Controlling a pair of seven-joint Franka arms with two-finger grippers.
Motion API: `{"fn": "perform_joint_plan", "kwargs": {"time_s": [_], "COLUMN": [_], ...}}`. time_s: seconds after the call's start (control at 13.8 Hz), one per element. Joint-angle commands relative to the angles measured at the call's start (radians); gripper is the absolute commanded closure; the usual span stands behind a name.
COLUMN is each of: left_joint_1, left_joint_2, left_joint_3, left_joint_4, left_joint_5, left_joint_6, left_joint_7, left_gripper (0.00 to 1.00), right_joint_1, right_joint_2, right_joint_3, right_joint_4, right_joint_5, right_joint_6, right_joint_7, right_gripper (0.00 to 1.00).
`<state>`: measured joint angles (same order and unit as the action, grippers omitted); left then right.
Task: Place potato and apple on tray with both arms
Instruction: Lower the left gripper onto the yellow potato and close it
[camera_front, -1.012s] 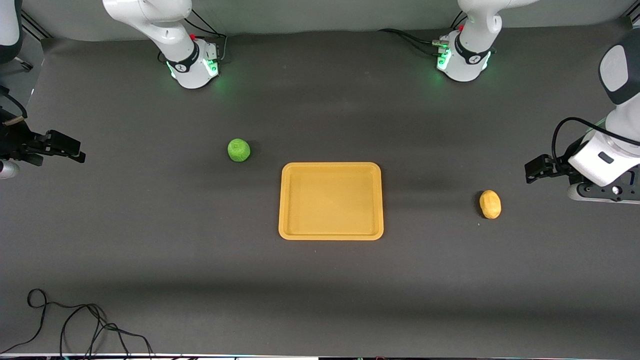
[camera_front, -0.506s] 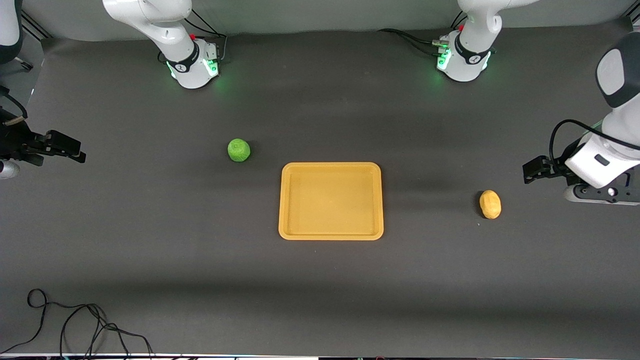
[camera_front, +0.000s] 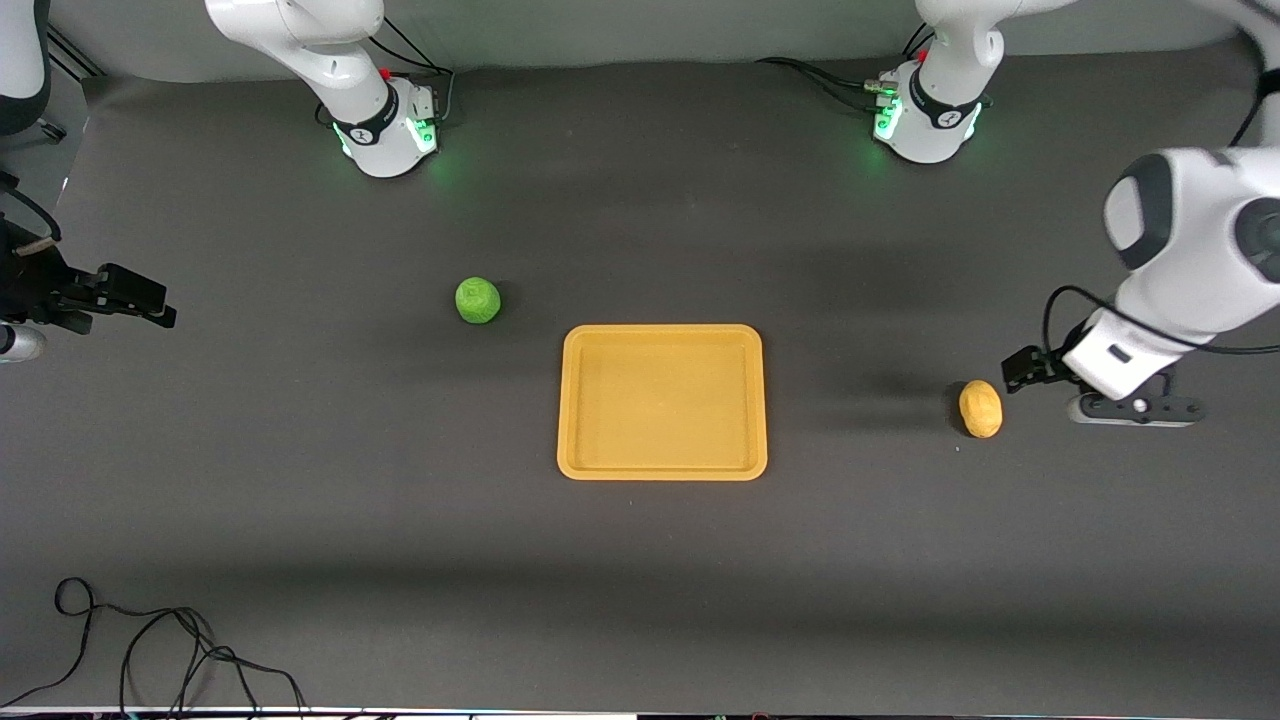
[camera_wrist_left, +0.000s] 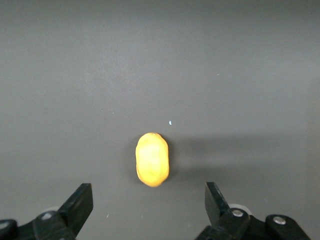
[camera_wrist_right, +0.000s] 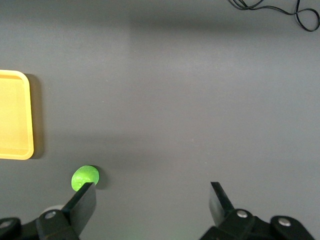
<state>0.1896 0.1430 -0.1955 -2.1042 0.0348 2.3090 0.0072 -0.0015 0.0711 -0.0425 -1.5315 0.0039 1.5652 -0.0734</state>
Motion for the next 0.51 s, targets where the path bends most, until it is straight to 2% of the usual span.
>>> {"fn": "perform_joint_plan", "kwargs": {"time_s": [0.0, 0.22, 0.36, 0.43], "left_joint_1": [0.025, 0.024, 0.034, 0.036], "left_joint_2": [0.064, 0.206, 0.257, 0.274], "left_joint_3": [-0.001, -0.001, -0.001, -0.001], "left_joint_4": [-0.091, -0.094, -0.085, -0.085], "left_joint_5": [0.023, 0.03, 0.031, 0.031], "left_joint_6": [0.098, 0.237, 0.253, 0.277], "left_joint_7": [0.006, -0.001, 0.008, 0.008], "left_gripper": [0.0, 0.0, 0.0, 0.03], "right_joint_1": [0.006, 0.006, 0.005, 0.006], "right_joint_2": [-0.001, 0.004, 0.007, 0.009], "right_joint_3": [-0.002, -0.002, -0.002, -0.002], "right_joint_4": [-0.001, 0.001, 0.001, -0.001], "right_joint_5": [0.016, 0.016, 0.016, 0.016], "right_joint_6": [0.001, 0.009, 0.01, 0.01], "right_joint_7": [0.021, 0.02, 0.02, 0.02], "right_gripper": [0.0, 0.0, 0.0, 0.0]}}
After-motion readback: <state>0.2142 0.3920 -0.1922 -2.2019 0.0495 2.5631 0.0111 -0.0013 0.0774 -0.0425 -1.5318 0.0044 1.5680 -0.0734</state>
